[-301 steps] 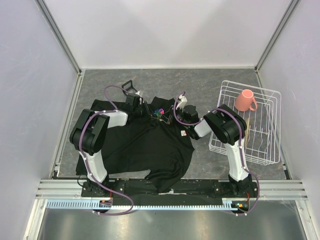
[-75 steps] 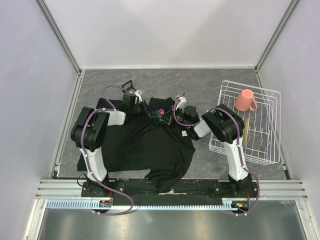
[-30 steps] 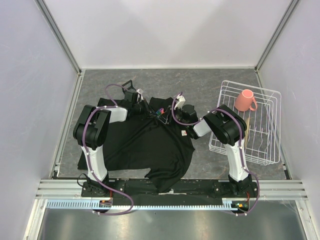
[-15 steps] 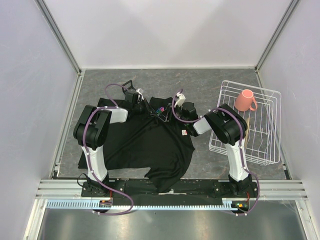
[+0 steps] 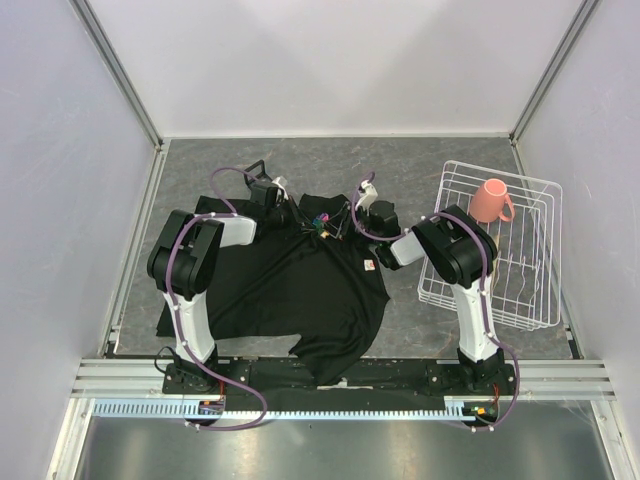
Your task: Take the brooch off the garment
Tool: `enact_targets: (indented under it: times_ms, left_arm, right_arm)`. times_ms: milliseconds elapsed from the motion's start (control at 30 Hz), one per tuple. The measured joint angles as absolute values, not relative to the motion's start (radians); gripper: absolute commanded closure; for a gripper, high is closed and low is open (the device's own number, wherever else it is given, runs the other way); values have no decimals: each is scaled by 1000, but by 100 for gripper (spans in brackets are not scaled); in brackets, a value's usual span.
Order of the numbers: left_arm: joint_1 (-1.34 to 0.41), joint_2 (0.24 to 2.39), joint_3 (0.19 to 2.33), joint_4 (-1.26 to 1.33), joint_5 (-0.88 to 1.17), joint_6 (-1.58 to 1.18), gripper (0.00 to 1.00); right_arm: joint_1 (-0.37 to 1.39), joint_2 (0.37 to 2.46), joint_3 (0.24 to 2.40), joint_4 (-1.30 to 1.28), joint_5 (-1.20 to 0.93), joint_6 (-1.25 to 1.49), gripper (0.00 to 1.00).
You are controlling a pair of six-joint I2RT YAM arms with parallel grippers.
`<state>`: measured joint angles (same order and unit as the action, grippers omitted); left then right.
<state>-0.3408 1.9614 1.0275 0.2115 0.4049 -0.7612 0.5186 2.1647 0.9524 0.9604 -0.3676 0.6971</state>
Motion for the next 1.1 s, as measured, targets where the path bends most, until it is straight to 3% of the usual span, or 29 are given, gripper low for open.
enact_targets:
  times_ms: [67,233,367,800,833,900,1000,1100]
  left_arm:
    - [-342,1961,1028,212,402,-761,85]
    - [-343,1958,1016,230,403,-760,75]
    - [-343,1936,968,278,402,-759,70]
    - [-320,1840,800,377,401,-762,69]
    - [-319,1840,799,379,403,-763,69]
    - [-316,1840,799,383,410,-766,69]
    - [-315,1840,799,400,420,-769,69]
    - [-315,1840,797,408,421,-770,70]
  right_arm:
    - [519,2170,958,965,-371,701,73]
    - [514,2177,959,970,-373,703,99]
    - [513,2190,956,1003,-376,714,100]
    - [515,2242,878,1251,-394,855,100]
    - [515,2244,878,1259,-396,862,96]
    - [514,2247,878,1267,-396,868,75]
    - [514,2247,878,1251,-388,855,63]
    - [514,2232,878,1210,-381,827,58]
